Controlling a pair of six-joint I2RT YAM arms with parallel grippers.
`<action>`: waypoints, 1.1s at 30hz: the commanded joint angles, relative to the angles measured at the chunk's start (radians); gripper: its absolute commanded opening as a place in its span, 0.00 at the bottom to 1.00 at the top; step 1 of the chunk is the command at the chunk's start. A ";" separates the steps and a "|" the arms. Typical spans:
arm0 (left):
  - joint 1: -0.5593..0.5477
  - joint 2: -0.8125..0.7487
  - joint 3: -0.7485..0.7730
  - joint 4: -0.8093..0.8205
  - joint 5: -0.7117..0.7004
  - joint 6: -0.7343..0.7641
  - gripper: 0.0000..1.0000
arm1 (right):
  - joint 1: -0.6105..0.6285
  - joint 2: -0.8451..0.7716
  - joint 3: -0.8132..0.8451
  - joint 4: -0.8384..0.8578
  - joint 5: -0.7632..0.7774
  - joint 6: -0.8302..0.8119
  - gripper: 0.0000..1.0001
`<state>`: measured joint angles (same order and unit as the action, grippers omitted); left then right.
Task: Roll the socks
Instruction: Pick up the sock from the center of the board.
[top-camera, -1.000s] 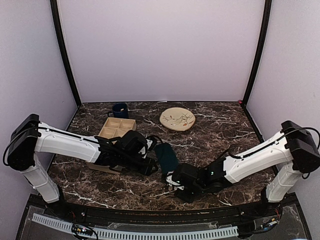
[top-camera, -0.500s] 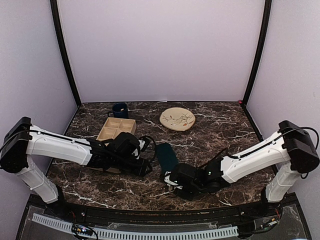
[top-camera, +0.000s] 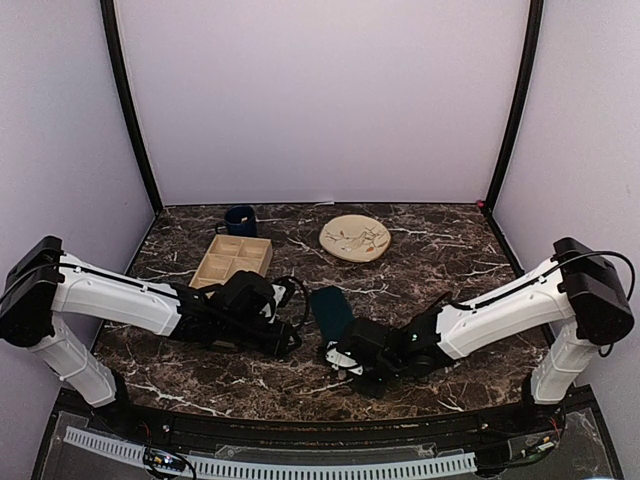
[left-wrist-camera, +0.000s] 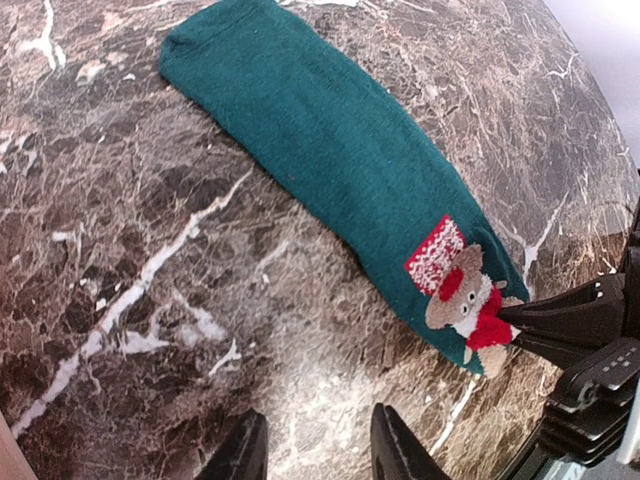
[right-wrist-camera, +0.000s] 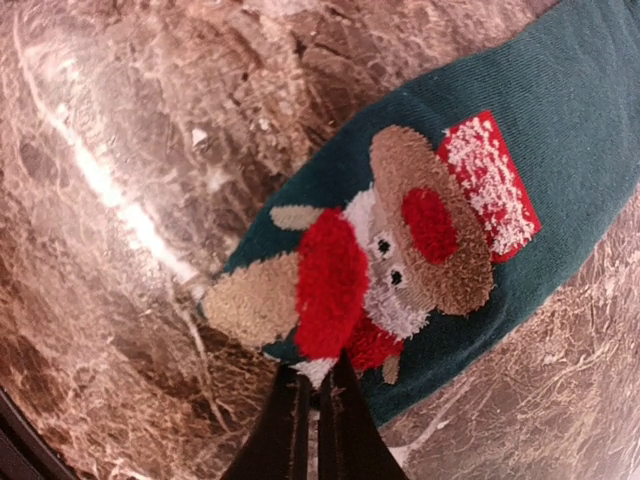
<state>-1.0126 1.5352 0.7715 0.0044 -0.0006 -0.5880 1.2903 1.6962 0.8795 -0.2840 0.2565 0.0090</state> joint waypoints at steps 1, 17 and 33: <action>0.005 -0.062 -0.050 0.060 0.013 0.012 0.38 | -0.009 0.017 0.052 -0.065 -0.097 0.033 0.00; -0.019 -0.171 -0.224 0.304 0.086 0.128 0.40 | -0.084 0.088 0.303 -0.184 -0.381 0.199 0.00; -0.153 -0.280 -0.323 0.387 0.019 0.338 0.42 | -0.194 0.159 0.414 -0.269 -0.595 0.179 0.00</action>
<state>-1.1282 1.2747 0.4664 0.3740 0.0597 -0.3458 1.1122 1.8336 1.2430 -0.5144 -0.2768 0.2012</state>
